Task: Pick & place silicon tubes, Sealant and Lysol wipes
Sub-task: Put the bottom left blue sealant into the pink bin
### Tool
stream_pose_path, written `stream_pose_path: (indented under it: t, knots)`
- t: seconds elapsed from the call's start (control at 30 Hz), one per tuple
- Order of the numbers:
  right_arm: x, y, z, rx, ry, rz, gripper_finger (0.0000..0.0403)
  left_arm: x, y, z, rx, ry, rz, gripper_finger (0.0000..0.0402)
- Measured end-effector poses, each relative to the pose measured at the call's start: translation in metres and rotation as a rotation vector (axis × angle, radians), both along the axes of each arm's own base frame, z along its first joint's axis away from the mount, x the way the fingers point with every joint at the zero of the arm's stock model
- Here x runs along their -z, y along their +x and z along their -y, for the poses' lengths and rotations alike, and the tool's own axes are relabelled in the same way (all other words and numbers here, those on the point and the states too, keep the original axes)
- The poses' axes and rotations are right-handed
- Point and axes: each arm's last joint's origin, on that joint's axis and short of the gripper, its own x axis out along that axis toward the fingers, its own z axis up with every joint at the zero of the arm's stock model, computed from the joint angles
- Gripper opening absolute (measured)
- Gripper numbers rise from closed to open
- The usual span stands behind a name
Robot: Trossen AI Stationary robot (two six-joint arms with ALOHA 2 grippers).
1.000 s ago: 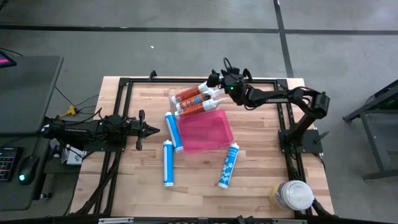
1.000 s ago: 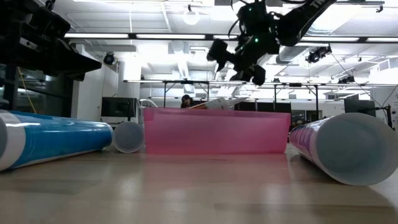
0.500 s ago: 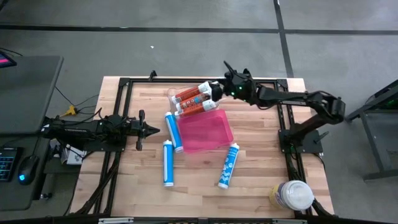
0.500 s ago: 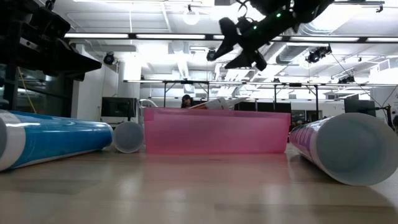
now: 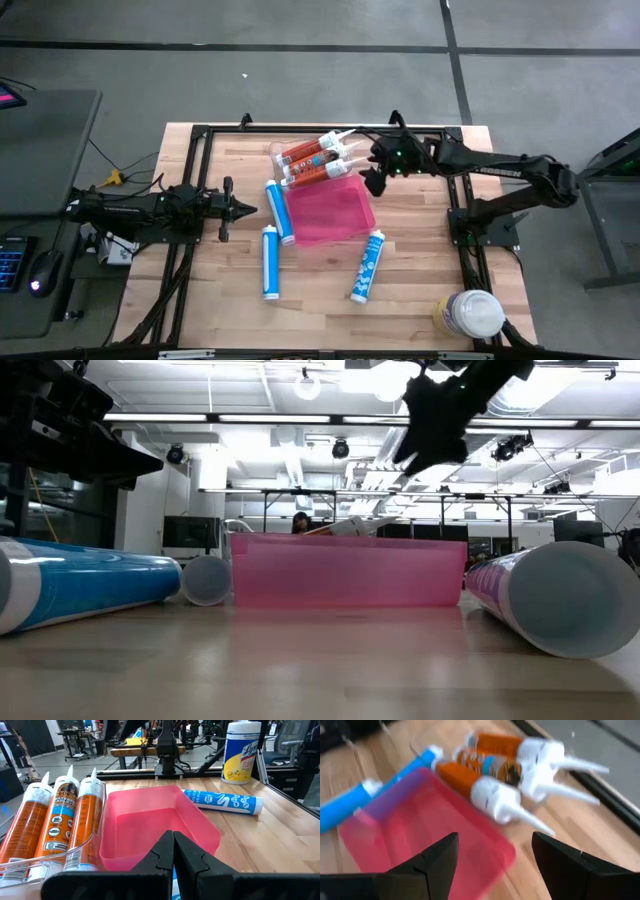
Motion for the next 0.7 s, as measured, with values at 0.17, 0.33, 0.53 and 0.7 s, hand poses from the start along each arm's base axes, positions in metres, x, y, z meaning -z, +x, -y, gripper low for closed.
stream_pose_path:
  t: [0.17, 0.33, 0.53, 0.7]
  knots:
    - [0.006, -0.017, 0.000, 0.037, 0.078, -0.127, 0.0247, 0.000, 0.000, 0.000, 0.000, 0.000, 0.000, 0.0000]
    - [0.015, -0.033, 0.005, 0.169, 0.195, -0.253, 0.0247, 0.000, 0.000, 0.000, 0.000, 0.000, 0.000, 0.0000]
    - [0.020, -0.042, 0.005, 0.159, 0.218, -0.361, 0.0247, 0.000, 0.000, 0.000, 0.000, 0.000, 0.000, 0.0000]
    - [0.023, -0.047, 0.003, 0.079, 0.194, -0.442, 0.0243, 0.000, 0.000, 0.000, 0.000, 0.000, 0.000, 0.0000]
